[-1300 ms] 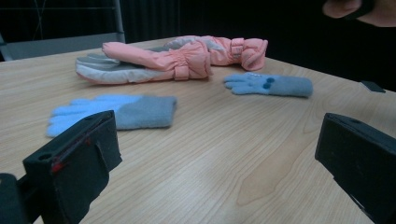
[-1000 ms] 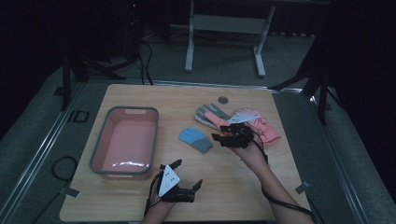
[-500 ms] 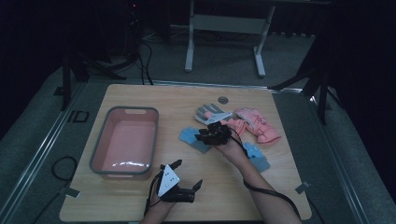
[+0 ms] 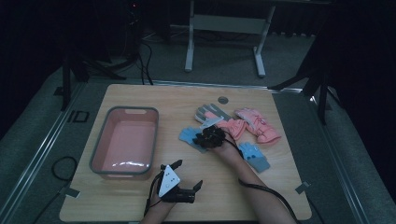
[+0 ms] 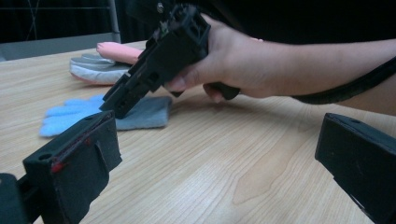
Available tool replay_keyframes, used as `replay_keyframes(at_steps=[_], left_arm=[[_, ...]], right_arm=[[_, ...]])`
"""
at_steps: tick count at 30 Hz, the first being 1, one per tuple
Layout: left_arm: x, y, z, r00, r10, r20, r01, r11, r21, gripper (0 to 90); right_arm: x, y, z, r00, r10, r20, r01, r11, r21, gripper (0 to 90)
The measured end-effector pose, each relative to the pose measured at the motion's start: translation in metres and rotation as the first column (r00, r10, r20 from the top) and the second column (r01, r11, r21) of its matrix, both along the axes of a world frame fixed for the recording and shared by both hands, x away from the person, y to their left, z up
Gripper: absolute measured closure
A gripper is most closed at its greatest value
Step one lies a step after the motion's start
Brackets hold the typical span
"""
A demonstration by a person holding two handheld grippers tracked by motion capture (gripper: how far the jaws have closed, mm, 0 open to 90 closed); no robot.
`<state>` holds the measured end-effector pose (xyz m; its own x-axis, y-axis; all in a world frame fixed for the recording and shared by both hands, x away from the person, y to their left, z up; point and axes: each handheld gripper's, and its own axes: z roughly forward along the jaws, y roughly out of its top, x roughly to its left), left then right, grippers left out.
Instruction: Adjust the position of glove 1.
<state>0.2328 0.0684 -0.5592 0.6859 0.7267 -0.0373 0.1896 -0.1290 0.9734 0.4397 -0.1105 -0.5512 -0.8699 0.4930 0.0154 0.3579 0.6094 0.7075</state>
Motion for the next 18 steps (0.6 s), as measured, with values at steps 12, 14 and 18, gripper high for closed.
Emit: replay_keyframes(at_steps=[12,14,18], left_arm=[[0.001,0.001,0.0,1.0,0.001,-0.009,-0.002,1.0,-0.01,0.0],[0.001,0.001,0.0,1.0,0.002,-0.008,-0.002,0.9999,-0.01,0.1],[0.001,0.001,0.0,0.9999,0.006,-0.009,-0.006,0.9999,-0.012,0.0]], right_arm=[[-0.008,0.001,0.004,0.9864,-0.16,-0.04,0.162,0.985,0.06,87.7],[-0.012,0.0,0.008,0.9838,-0.175,-0.036,0.177,0.982,0.065,88.3],[-0.039,-0.009,0.035,0.9529,-0.303,-0.017,0.303,0.948,0.099,88.6]])
